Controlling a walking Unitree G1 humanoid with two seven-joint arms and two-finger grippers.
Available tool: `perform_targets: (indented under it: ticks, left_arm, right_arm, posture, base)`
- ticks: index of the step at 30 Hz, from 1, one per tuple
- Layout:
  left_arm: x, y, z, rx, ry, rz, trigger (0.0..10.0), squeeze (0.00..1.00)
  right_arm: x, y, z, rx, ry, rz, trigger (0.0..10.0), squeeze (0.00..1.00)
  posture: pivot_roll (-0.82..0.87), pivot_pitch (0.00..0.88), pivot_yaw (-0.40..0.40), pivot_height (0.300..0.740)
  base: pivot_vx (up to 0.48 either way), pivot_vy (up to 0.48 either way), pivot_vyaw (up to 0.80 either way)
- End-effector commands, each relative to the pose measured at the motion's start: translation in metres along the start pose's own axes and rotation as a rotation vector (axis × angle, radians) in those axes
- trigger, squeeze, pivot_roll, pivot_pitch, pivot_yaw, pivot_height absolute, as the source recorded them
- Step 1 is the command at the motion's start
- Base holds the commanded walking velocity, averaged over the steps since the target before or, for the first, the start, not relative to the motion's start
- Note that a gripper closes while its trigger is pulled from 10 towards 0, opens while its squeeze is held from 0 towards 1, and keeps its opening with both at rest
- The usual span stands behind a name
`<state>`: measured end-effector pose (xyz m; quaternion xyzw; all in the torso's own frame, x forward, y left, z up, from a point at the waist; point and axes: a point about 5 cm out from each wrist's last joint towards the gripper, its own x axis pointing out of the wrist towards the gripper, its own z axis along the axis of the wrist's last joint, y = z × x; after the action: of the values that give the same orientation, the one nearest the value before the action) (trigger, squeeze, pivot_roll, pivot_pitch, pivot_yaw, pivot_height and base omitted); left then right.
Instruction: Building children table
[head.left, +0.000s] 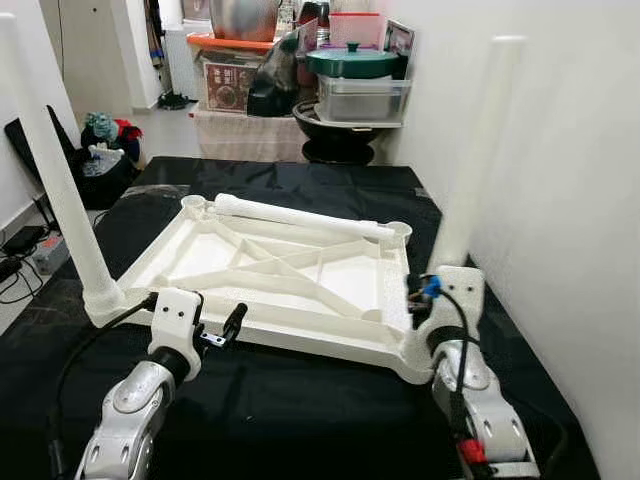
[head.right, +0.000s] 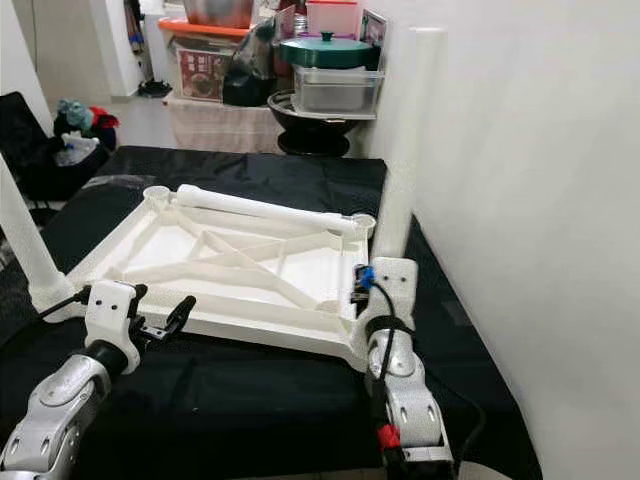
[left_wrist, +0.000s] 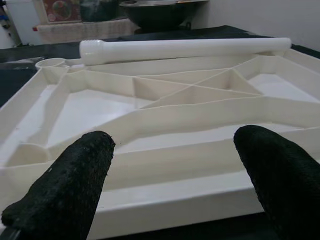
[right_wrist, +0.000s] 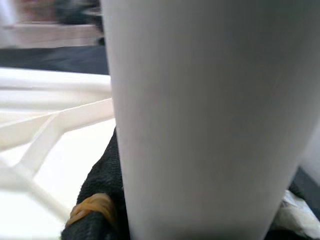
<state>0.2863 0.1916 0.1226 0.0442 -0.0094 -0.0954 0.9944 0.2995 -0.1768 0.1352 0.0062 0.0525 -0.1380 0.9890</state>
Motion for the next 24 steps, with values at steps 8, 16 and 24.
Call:
perform_targets:
  ticks: [8, 16, 24]
  left_arm:
    - [0.003, 0.004, -0.002, 0.029, 0.006, 0.015, 10.0, 0.0]
    - [0.004, 0.003, -0.003, 0.035, 0.008, 0.015, 10.0, 0.0]
    - [0.004, 0.001, -0.004, 0.036, 0.007, 0.013, 10.0, 0.0]
  right_arm:
    - [-0.004, -0.048, -0.034, 0.03, 0.14, -0.301, 10.0, 0.0]
    - [-0.003, -0.045, -0.031, 0.023, 0.121, -0.3, 10.0, 0.0]
    - [-0.003, -0.016, -0.02, 0.089, 0.015, -0.023, 10.0, 0.0]
  posture:
    - [0.08, 0.0, -0.039, 0.74]
    - [0.08, 0.0, -0.038, 0.74]
    - [0.07, 0.0, -0.039, 0.74]
  base:
    - [0.0, 0.0, 0.0]
    - [0.0, 0.0, 0.0]
    - [0.0, 0.0, 0.0]
